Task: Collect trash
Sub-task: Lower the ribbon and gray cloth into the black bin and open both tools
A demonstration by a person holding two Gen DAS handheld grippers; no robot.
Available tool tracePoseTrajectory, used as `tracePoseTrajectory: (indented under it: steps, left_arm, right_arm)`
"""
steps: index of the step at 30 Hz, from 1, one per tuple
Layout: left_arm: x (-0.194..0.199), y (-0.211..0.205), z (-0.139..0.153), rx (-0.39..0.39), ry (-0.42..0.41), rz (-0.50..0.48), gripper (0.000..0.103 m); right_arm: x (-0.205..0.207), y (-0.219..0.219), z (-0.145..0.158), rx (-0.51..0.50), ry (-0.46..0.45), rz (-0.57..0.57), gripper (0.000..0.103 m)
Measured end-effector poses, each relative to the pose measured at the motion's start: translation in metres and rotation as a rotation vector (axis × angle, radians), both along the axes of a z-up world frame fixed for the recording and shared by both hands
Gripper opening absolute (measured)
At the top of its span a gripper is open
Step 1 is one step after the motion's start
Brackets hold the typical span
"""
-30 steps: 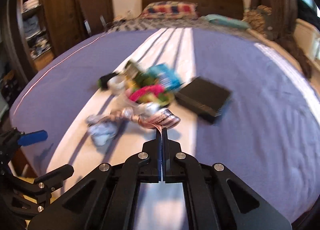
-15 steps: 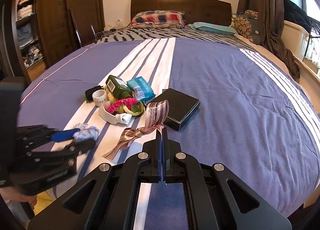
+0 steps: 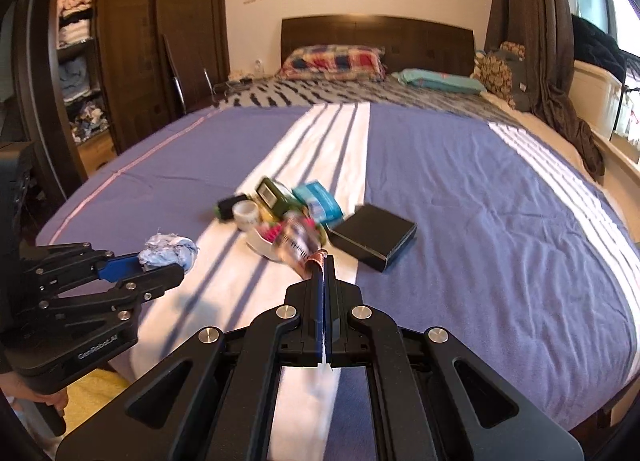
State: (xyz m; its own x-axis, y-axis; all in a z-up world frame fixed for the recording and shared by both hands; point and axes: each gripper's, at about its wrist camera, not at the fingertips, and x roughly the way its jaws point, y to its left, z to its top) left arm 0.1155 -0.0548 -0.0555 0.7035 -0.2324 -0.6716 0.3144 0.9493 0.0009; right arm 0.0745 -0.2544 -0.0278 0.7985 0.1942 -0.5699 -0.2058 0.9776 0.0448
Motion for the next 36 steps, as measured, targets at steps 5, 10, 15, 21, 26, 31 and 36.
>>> tracePoseTrajectory:
  steps: [5,10,15,21,26,31,36]
  left_arm:
    - [-0.033,0.005,0.028,-0.009,-0.063,-0.004,0.021]
    - [-0.068,0.007,0.044,-0.013,-0.105,-0.016,0.021]
    - [-0.097,0.009,0.044,-0.016,-0.122,-0.023,0.021]
    - [-0.128,0.012,0.029,-0.034,-0.097,-0.036,0.021]
    - [-0.144,0.013,0.007,-0.041,-0.046,-0.042,0.021]
    - [-0.148,0.016,-0.024,-0.047,0.032,-0.04,0.021]
    - [-0.146,0.019,-0.066,-0.051,0.14,-0.048,0.021]
  right_arm:
    - [-0.029,0.001,0.024,0.003,-0.054,0.009,0.001]
    - [-0.061,0.001,0.033,0.025,-0.072,0.028,0.001]
    - [-0.089,0.002,0.032,0.033,-0.076,0.054,0.001]
    - [-0.12,-0.001,0.024,0.04,-0.056,0.069,0.001]
    - [-0.134,-0.006,0.002,0.034,0.003,0.062,0.001]
    - [-0.136,-0.006,-0.037,0.03,0.113,0.074,0.001]
    - [-0.133,0.002,-0.083,0.014,0.226,0.091,0.001]
